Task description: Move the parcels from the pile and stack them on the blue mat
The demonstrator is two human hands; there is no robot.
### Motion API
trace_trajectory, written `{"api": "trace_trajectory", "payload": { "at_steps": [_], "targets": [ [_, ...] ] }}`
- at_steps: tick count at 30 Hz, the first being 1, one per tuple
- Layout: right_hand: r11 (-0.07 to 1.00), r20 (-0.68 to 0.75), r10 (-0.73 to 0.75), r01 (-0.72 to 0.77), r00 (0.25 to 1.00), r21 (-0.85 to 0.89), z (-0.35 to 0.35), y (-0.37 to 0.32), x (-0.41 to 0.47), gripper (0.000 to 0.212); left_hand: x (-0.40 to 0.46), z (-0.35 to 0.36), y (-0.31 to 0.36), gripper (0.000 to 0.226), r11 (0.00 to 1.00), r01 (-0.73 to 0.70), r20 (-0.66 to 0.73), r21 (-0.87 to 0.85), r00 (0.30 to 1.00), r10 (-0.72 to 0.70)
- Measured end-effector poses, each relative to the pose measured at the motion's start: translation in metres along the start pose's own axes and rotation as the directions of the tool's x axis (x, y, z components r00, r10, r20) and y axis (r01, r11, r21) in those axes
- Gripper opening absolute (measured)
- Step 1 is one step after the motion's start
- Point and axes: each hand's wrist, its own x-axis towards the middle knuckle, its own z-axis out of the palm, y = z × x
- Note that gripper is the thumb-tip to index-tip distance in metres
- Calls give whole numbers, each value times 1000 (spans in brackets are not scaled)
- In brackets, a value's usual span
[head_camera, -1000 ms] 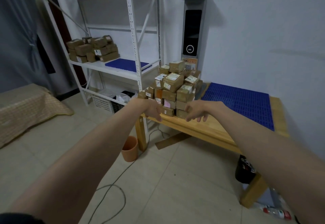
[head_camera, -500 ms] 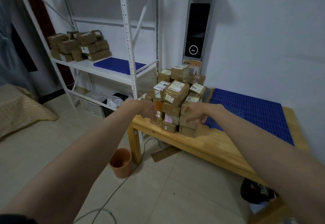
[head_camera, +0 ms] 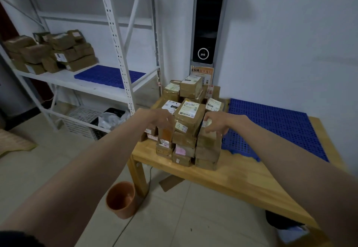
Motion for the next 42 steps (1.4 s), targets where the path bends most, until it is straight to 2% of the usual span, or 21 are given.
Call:
{"api": "trace_trajectory", "payload": {
  "at_steps": [4,6,9,11,15,20,23,26,31,36,42],
  "targets": [
    [1000,10,-3,3,1000,4,-20,18,48,42,49,-21,-9,42,1000,-3,-35,-31,999,2],
    [999,4,1,-1,1000,39,-29,26,69,38,74,-30,-12,48,999,2,-51,-32,999,-3],
    [998,2,-2,1,1000,67,-37,40,101,44,108,-42,-17,61,999,42,-47,1,998,-42],
    [998,24,15,-17,1000,57,-38,49,121,47,128,-47,-20,70,997,70,-23,14,997,-70],
    [997,104,34,-40,994,61,-34,66,153,39,157,-47,-22,98,994,96,68,60,993,-100],
    [989,194,18,-46,981,142,-24,72,176,45,177,-38,-24,118,993,120,146,-4,982,-118],
    [974,214,-18,-31,977,223,-16,70,184,55,182,-34,-24,111,994,108,184,-27,978,-101],
    [942,173,-39,-22,984,336,-2,68,185,63,185,-28,-26,102,994,90,199,-61,977,-76],
    [863,164,-88,-7,983,505,12,66,177,74,189,-16,-26,90,997,57,165,-50,985,-48],
    [824,172,-130,10,976,567,12,61,169,72,194,-14,-24,94,1000,-1,120,-22,993,4],
    [790,100,-147,57,984,611,0,52,158,64,182,-29,-25,93,992,-107,85,-71,990,113]
  ]
}}
